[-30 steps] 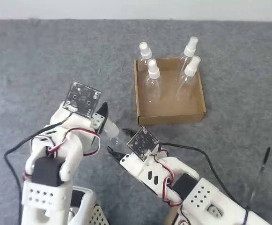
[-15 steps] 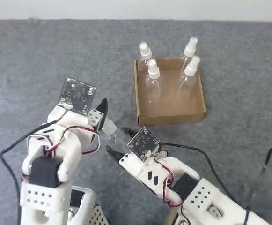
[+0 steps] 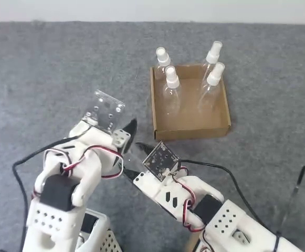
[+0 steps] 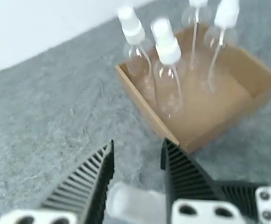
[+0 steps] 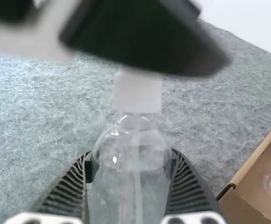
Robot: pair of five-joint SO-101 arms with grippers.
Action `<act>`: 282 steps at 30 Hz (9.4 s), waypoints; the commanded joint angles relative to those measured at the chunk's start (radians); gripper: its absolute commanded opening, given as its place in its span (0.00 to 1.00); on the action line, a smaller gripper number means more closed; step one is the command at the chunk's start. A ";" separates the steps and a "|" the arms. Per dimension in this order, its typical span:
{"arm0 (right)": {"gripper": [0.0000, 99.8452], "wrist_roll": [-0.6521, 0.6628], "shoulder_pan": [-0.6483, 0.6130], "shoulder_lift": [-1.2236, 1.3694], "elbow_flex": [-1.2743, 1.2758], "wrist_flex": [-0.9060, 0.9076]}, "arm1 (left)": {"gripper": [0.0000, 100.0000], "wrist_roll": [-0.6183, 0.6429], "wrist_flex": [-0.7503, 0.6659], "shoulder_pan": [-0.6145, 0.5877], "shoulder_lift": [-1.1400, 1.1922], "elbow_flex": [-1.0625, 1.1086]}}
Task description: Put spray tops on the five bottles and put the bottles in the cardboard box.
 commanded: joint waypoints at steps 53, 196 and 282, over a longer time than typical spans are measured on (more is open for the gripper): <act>0.01 -0.009 0.010 -0.025 -0.015 -0.019 | 0.12 0.295 -0.339 -0.245 -0.190 0.286; 0.01 -0.092 0.249 0.708 -1.300 0.598 | 0.28 0.071 -0.109 0.040 -0.555 0.325; 0.01 0.015 0.664 0.624 -0.431 -0.113 | 0.01 0.103 -0.425 -0.106 -0.394 0.487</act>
